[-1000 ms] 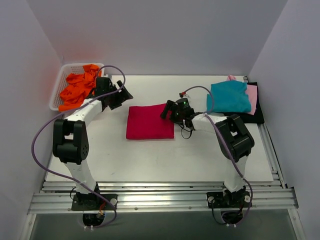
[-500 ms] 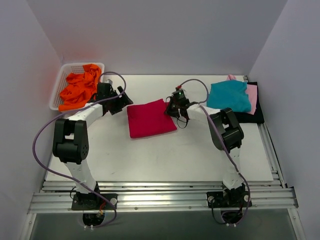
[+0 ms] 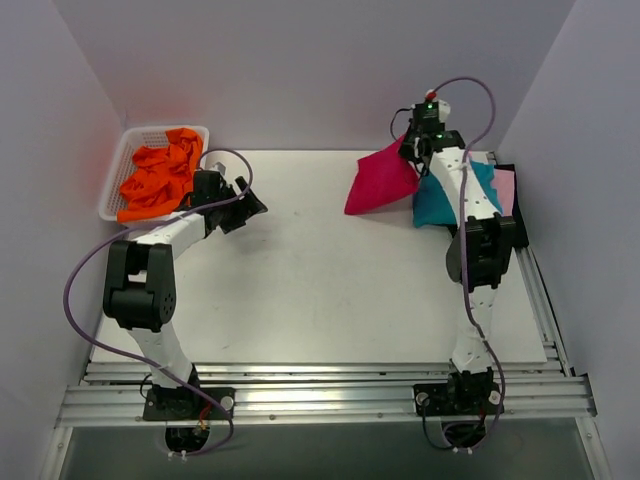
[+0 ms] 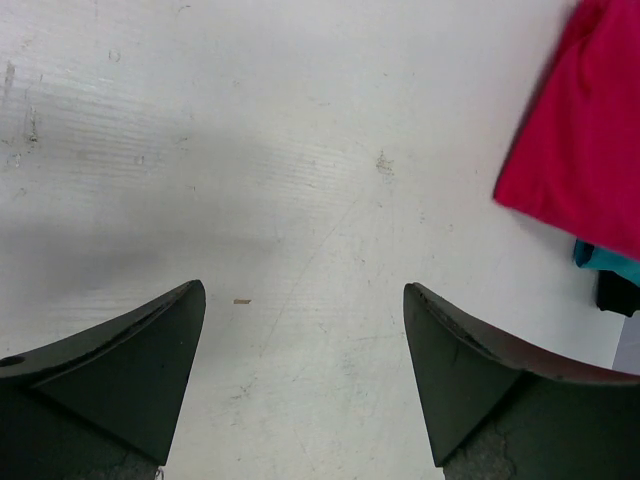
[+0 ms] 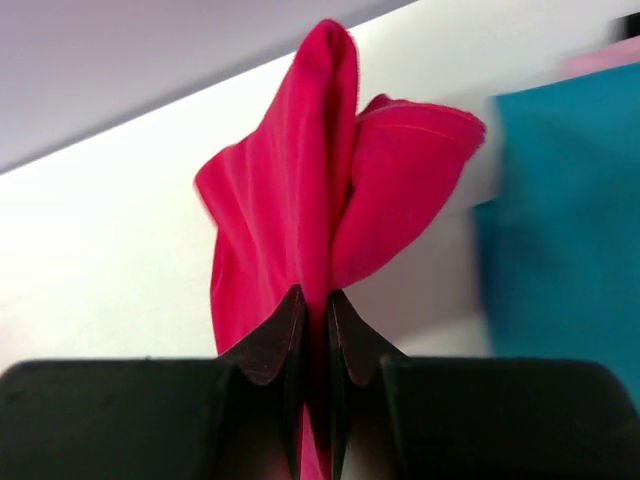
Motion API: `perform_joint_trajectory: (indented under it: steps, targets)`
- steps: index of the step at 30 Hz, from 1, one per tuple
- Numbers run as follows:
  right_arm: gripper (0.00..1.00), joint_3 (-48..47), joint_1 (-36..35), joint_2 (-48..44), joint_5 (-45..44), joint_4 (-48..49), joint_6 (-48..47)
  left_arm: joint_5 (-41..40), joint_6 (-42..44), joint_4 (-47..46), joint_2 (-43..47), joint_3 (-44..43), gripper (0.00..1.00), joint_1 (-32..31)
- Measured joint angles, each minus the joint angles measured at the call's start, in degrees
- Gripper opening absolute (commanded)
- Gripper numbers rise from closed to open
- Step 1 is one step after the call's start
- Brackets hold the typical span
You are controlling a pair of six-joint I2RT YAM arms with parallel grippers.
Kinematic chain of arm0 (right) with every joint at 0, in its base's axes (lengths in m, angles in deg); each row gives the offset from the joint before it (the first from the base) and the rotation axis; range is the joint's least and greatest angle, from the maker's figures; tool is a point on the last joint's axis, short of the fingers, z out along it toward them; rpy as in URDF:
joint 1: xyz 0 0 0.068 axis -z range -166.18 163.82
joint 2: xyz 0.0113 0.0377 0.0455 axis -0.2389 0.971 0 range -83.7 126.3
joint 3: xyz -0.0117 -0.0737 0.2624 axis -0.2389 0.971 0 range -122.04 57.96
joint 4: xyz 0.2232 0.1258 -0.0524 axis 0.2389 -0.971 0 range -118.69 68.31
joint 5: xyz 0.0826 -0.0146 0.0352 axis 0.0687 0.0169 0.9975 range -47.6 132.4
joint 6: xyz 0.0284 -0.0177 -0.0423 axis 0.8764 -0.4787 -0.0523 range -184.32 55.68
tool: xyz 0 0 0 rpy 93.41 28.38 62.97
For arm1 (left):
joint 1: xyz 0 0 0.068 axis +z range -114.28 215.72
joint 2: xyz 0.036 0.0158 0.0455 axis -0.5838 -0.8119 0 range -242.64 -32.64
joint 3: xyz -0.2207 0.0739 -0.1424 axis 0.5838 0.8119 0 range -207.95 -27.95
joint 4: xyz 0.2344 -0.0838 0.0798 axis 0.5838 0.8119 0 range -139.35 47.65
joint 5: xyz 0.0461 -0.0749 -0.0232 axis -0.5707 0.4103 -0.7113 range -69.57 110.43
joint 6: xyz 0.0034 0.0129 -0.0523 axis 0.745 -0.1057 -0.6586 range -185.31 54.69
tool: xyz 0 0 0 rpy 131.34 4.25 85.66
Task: Fold and stack the t-shirts
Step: Put the neatly folded tshirt into the corner of the board with the left arm
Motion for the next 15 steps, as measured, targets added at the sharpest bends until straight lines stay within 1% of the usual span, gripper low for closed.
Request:
perform_joint_trajectory:
  steps: [3, 6, 11, 15]
  targets:
    - [0.0, -3.61, 5.2, -0.02, -2.08, -4.22, -2.27, 0.31, 0.02, -0.2, 0.02, 0.0, 0.89, 0.0]
    - [0.0, -3.08, 10.29, -0.37, -3.32, -6.12, -3.58, 0.63, 0.02, -0.28, 0.02, 0.0, 0.89, 0.0]
    - [0.0, 4.96, 18.16, -3.54, -3.96, -7.37, -4.15, 1.49, 0.02, -0.39, 0.02, -0.17, 0.89, 0.0]
    - [0.0, 11.08, 23.04, -6.58, -3.89, -7.19, -4.33, 2.19, -0.02, -1.05, 0.02, -0.17, 0.89, 0.0]
